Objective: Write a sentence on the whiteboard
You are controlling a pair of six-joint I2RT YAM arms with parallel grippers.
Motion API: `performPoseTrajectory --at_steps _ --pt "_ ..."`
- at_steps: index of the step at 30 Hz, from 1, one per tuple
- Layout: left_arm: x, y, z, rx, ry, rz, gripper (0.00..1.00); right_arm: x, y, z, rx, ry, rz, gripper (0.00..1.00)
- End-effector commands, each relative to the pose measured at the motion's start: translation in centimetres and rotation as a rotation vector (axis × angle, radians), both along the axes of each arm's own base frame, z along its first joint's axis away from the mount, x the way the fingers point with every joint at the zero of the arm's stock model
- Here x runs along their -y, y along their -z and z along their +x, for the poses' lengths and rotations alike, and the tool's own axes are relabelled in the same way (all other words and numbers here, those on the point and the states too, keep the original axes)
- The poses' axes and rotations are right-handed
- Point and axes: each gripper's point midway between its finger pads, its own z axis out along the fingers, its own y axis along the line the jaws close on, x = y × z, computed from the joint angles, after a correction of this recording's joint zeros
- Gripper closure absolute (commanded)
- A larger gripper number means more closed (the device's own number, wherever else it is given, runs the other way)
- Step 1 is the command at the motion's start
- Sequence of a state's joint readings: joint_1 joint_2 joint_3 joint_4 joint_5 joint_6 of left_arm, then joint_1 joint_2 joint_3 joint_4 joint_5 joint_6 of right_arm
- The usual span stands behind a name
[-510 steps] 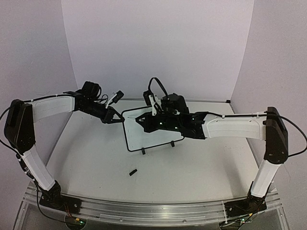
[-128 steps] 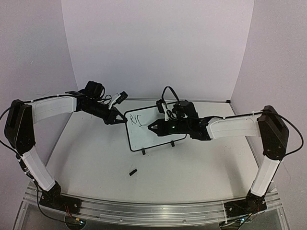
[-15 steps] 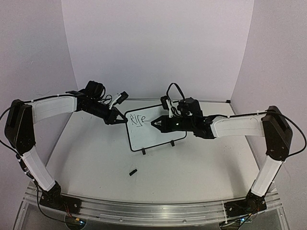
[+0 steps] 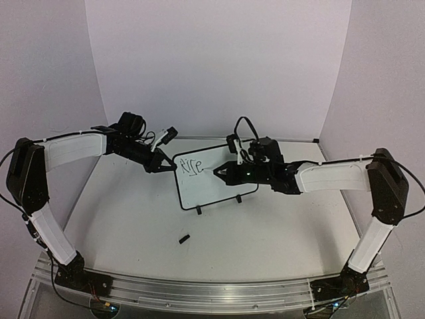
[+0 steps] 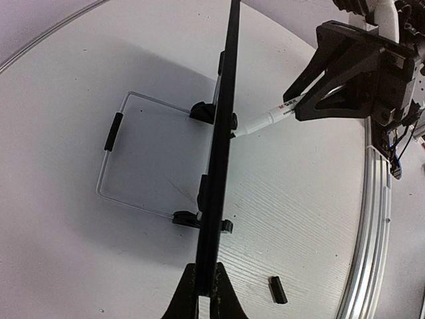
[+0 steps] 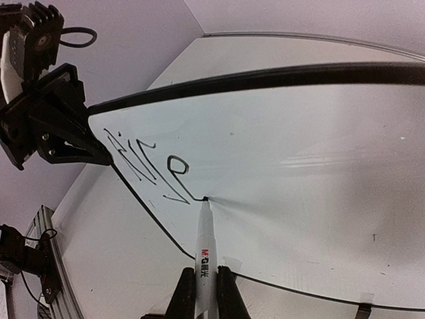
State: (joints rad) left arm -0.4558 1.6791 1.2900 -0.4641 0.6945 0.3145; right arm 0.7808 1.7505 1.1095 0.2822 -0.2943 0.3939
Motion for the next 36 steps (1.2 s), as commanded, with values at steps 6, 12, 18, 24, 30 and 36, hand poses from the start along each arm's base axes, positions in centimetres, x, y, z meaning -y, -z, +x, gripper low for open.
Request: performPoseTrajectory --at_steps 6,12,18,24,30,36 --pt "-0.4 3.0 -1.1 -0.074 0.005 0.097 1.00 1.6 -5.0 -0.1 0.100 0.041 0.067 1.00" --pt "-0.4 3.0 -1.2 -0.075 0.006 0.097 1.00 1.7 -3.6 0.0 0.082 0.053 0.044 1.00" --pt "-0.4 3.1 -1.1 -0.075 0.007 0.099 1.00 1.8 -2.7 -0.1 0.063 0.052 0.032 1.00" --pt "-0.4 3.1 -1.1 -0.077 0.007 0.098 1.00 1.6 -2.3 0.3 0.062 0.055 0.024 1.00" --pt "-0.4 3.1 -1.1 -0.077 0.006 0.100 1.00 1.1 -2.3 0.6 0.064 0.052 0.025 1.00" --pt "-0.4 3.1 -1.1 -0.077 0.006 0.100 1.00 1.0 -2.0 1.0 0.061 0.060 0.020 1.00"
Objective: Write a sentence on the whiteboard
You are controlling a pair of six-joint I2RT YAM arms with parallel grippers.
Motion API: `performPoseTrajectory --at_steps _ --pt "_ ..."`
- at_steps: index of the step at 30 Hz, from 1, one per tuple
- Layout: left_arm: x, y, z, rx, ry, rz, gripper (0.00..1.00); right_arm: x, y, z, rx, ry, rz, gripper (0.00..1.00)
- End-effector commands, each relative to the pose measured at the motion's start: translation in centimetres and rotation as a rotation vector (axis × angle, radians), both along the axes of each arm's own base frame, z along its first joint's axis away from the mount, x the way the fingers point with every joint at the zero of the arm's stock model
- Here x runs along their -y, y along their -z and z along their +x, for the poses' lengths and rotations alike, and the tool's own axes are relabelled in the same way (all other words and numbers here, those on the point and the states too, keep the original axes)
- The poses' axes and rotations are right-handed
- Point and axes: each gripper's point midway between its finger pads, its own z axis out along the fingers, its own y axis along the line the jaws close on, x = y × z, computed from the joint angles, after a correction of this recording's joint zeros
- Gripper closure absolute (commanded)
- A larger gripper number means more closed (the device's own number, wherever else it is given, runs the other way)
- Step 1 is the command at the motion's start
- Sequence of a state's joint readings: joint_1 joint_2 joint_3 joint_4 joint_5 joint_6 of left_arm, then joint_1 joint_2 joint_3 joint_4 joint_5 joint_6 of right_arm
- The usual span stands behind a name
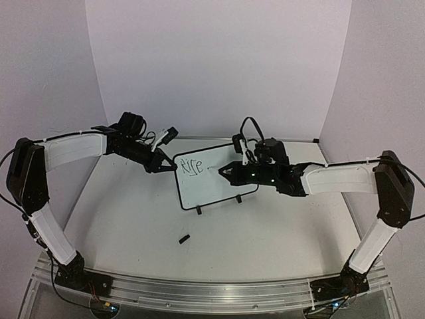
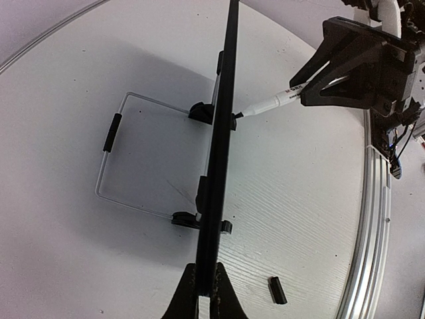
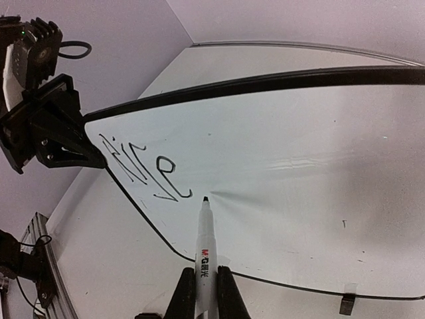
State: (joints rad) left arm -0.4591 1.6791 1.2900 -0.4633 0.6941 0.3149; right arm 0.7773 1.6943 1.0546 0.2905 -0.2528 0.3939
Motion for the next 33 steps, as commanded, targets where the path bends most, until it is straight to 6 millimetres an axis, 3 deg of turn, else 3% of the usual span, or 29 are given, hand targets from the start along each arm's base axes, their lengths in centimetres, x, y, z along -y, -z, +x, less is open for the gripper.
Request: performPoseTrajectory --at_steps 1,20,29,33 --pt "-0.5 3.1 -1.0 -0.078 0.003 0.100 1.00 -0.5 -1.5 1.3 0.042 0.021 0.022 1.00" --pt "-0.5 3.3 -1.0 -0.082 0.003 0.104 1.00 -0.2 0.7 1.0 -0.010 0.021 0.002 1.00" --pt "-0.5 3.2 -1.1 -0.080 0.005 0.103 1.00 -0.6 -2.4 -1.0 0.018 -0.081 0.062 1.00" --pt "-0.5 3.2 -1.0 -0.078 0.004 0.102 1.00 0.9 -4.4 -0.9 0.057 -0.015 0.077 1.00"
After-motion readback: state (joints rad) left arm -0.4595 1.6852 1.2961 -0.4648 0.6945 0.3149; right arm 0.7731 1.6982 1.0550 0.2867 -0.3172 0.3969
